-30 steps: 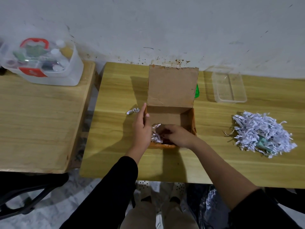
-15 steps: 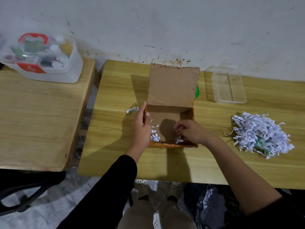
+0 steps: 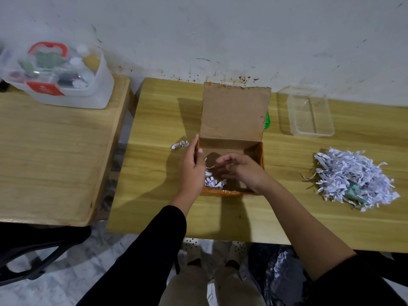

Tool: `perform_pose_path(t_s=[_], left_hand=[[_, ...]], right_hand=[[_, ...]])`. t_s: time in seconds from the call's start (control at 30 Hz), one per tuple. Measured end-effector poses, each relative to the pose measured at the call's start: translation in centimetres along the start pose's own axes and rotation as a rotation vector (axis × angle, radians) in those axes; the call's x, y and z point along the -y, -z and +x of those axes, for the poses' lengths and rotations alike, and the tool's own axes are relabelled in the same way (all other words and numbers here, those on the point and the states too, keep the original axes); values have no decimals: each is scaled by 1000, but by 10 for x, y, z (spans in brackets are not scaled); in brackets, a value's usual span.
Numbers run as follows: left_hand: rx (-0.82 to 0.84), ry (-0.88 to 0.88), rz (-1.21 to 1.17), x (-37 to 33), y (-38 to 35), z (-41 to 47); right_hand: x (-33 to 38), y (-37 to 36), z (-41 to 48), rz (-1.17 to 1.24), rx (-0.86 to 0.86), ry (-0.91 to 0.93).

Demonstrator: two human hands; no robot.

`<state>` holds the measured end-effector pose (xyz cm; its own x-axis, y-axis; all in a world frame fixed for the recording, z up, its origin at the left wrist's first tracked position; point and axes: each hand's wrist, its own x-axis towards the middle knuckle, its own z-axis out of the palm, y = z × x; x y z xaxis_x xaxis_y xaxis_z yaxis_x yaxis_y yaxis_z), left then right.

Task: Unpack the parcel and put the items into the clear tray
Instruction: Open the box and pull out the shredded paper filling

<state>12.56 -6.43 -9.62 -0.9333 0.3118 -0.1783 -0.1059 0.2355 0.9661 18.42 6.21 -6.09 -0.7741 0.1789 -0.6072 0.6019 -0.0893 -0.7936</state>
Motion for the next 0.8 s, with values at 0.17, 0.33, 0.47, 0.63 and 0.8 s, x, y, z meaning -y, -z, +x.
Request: perform_pose_path(t_s=[0.17, 0.33, 0.47, 0.63, 0.8], left_hand=[[-6, 0, -14, -1, 1, 3], [2, -3, -1, 0, 3, 4], [-1, 21, -46, -1, 2, 4], [2, 56, -194, -2, 3, 3], [-2, 94, -275, 1, 1, 3]], right_hand=[[-6, 20, -9, -663, -242, 86], [-10, 2, 1, -929, -238, -32], [-9, -9, 8, -700, -97, 0], [-1, -11, 5, -447, -88, 39], [-3, 5, 1, -659, 69, -146]])
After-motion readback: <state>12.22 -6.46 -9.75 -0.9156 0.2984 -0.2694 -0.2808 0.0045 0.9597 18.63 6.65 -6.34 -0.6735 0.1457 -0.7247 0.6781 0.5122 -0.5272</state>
